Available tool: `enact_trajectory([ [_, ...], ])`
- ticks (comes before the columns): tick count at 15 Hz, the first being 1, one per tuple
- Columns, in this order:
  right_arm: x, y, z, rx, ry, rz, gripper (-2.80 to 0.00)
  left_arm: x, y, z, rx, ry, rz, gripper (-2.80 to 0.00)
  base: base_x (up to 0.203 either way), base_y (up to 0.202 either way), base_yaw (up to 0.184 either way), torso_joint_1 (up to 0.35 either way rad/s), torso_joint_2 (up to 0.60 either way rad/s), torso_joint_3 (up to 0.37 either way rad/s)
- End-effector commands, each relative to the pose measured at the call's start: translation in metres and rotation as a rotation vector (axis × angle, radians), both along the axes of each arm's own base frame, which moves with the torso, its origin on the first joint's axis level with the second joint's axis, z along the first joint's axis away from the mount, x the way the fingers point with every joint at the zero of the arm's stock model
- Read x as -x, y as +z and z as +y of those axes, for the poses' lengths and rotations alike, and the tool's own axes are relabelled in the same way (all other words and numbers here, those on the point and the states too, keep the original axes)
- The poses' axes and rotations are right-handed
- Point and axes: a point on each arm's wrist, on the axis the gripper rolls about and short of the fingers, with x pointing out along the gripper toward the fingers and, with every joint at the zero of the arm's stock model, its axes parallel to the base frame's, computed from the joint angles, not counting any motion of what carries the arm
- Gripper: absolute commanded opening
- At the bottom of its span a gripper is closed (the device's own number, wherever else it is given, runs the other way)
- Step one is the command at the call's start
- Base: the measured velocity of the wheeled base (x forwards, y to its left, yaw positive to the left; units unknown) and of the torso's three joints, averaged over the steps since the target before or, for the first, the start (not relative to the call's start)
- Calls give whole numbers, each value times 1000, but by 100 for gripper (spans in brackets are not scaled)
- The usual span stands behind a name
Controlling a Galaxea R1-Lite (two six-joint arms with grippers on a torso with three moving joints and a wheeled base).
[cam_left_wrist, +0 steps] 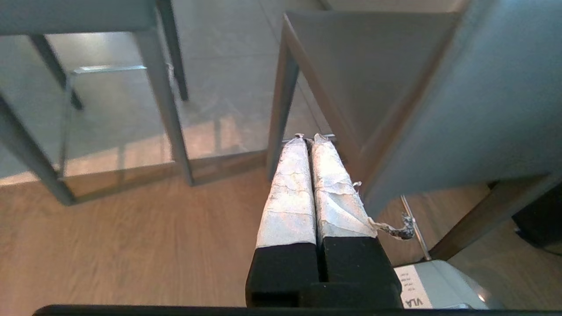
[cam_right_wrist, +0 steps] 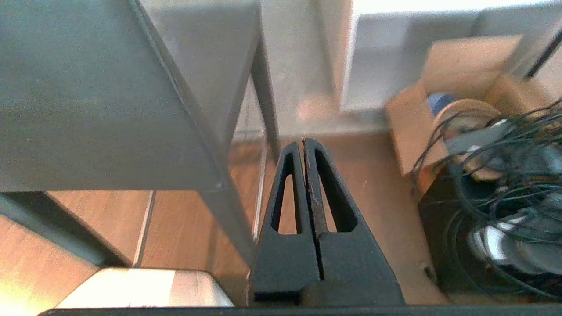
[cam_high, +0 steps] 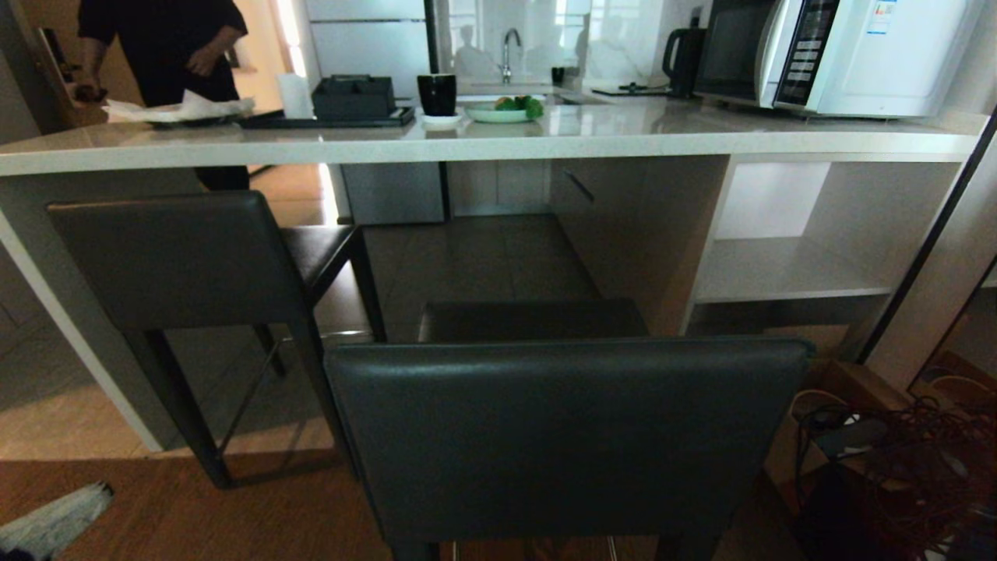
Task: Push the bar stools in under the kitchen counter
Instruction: Push the gray chair back under the dining table
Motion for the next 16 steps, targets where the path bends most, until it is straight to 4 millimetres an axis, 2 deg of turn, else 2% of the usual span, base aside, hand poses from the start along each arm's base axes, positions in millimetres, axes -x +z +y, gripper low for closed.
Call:
enact_trajectory([
  [1, -36, 5, 1, -6, 20, 147, -280, -38, -4, -3, 0, -28, 96, -280, 0, 0, 0, 0, 0, 0],
  [5, -86, 6, 6, -10, 95, 208, -280, -70, -5, -19, 0, -137, 140, -280, 0, 0, 0, 0, 0, 0],
  [8, -120, -3, 15, -5, 151, 244, -280, -99, -14, -36, -9, -112, 158, -280, 0, 0, 0, 0, 0, 0],
  [10, -140, -6, 20, -2, 165, 212, -280, -117, -16, -55, -3, -89, 113, -280, 0, 0, 0, 0, 0, 0],
  [13, -157, -16, 25, 48, 199, 225, -280, -126, -15, -77, 18, -122, 75, -280, 0, 0, 0, 0, 0, 0],
  [16, -175, -25, 32, 69, 197, 203, -280, -124, -15, -81, 19, -142, 78, -280, 0, 0, 0, 0, 0, 0],
])
